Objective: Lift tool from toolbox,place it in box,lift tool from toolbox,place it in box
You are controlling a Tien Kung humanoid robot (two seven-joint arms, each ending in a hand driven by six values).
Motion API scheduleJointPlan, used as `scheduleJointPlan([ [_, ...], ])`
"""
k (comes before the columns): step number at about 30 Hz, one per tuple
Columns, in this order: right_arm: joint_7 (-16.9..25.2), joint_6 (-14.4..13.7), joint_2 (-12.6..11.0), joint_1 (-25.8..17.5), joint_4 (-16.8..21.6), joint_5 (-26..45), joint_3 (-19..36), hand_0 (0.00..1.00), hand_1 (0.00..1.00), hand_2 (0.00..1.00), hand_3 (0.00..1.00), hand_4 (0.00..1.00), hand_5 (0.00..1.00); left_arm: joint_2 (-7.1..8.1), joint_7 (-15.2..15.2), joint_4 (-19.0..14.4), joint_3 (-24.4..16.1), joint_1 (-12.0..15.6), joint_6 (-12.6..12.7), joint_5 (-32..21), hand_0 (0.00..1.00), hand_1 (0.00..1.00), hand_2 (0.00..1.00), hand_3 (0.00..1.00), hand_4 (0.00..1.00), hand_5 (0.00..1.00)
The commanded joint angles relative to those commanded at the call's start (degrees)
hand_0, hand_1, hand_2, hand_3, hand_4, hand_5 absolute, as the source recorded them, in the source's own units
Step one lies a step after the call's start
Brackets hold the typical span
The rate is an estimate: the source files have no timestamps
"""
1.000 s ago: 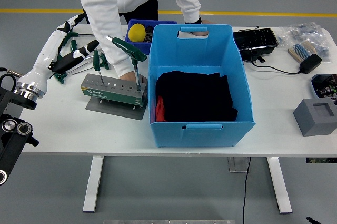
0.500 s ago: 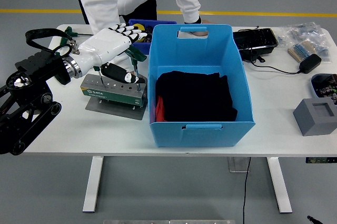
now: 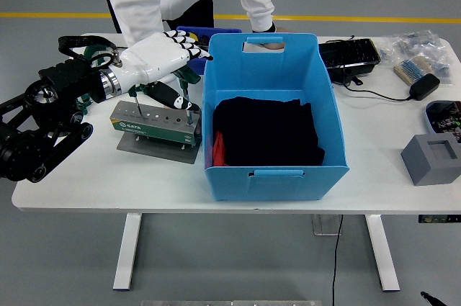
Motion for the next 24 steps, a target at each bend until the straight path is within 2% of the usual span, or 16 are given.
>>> scheduleJointPlan([
  [5, -0.3, 0.1, 0.0, 0.0, 0.1, -1.0, 0.5, 0.620, 0.600, 0.674, 0.569, 0.829, 0.690, -1.19, -1.2, 4.2, 3.0, -2.1, 1.2, -2.0, 0.718, 0.624, 0.612, 0.651, 0.998, 0.596],
  [6, -0.3, 0.1, 0.0, 0.0, 0.1, -1.1, 0.6, 0.620, 0.601, 0.674, 0.568, 0.829, 0.689, -1.45, -1.4, 5.1, 3.5, -2.5, 1.4, -2.4, 0.633, 0.528, 0.509, 0.589, 0.998, 0.596],
  [11, -0.4, 0.1, 0.0, 0.0, 0.1, -1.5, 0.7, 0.620, 0.601, 0.674, 0.568, 0.829, 0.689, -2.44, -1.9, 9.0, 6.4, -4.2, 1.7, -4.0, 0.633, 0.528, 0.509, 0.589, 0.998, 0.596],
  [12, -0.4, 0.1, 0.0, 0.0, 0.2, -1.5, 0.7, 0.621, 0.606, 0.674, 0.568, 0.829, 0.689, -2.53, -2.0, 9.4, 6.7, -4.4, 1.8, -4.1, 0.545, 0.412, 0.400, 0.494, 0.998, 0.591],
  [18, -0.4, 0.1, 0.1, 0.0, 0.2, -1.7, 0.8, 0.621, 0.606, 0.674, 0.568, 0.829, 0.689, -3.32, -2.1, 12.1, 8.4, -6.0, 2.7, -4.6, 0.545, 0.412, 0.400, 0.494, 0.998, 0.591],
  [19, -0.4, 0.1, 0.1, 0.0, 0.2, -1.7, 0.8, 0.621, 0.608, 0.674, 0.568, 0.829, 0.690, -3.39, -2.1, 12.4, 8.6, -6.1, 2.8, -4.6, 0.482, 0.324, 0.318, 0.405, 0.998, 0.589],
  [23, -0.5, 0.2, 0.1, -0.1, 0.2, -2.1, 1.0, 0.621, 0.608, 0.674, 0.568, 0.829, 0.690, -3.78, -1.8, 13.6, 9.0, -6.7, 2.9, -4.4, 0.482, 0.324, 0.318, 0.405, 0.998, 0.589],
  [24, -0.5, 0.2, 0.1, -0.1, 0.2, -2.2, 1.1, 0.621, 0.609, 0.674, 0.568, 0.829, 0.690, -3.83, -1.8, 13.8, 9.1, -6.8, 2.9, -4.3, 0.434, 0.263, 0.261, 0.325, 0.998, 0.590],
])
